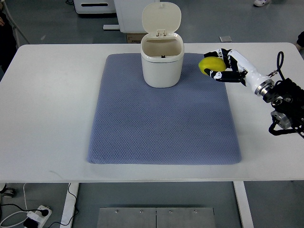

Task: Put lemon in trash with right hand
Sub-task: 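Lift the lemon with the right hand and carry it toward the bin, then move the lemon over the white bin opening and release it inside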

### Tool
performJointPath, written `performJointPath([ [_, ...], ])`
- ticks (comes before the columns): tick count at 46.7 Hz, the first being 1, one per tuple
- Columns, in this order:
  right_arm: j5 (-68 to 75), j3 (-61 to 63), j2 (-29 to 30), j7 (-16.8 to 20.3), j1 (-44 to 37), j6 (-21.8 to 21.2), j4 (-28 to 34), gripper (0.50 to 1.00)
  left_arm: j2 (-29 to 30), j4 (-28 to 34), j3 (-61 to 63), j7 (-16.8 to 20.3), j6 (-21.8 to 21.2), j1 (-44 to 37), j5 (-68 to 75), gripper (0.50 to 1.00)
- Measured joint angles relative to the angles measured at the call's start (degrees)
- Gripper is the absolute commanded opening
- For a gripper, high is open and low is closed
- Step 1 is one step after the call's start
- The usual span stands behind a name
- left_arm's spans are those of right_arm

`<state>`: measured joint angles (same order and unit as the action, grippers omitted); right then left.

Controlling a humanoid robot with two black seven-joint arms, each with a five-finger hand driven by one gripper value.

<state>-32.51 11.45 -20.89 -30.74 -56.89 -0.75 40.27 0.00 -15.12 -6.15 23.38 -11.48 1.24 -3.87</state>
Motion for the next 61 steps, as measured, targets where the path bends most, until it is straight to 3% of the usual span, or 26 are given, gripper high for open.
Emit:
performJointPath([
  [15,0.61,-0.22,-1.26,4.08,-7.75,-2.65,0.09,0.5,0.0,0.01,0.01,0.0,-0.02,-0.02,-0.01,1.0],
  [29,3.79,-7.61,-0.38,5.19,-15.41,-3.56,-0.27,0.5,0.0,0.0,0.0,0.0,-0.02,-0.02,0.0,1.0],
  [61,4.92,-13.07,9.9,8.49,-19.95,-3.46,-6.75,0.5,0.0,0.0,0.0,0.0,0.01,-0.02,0.0,1.0],
])
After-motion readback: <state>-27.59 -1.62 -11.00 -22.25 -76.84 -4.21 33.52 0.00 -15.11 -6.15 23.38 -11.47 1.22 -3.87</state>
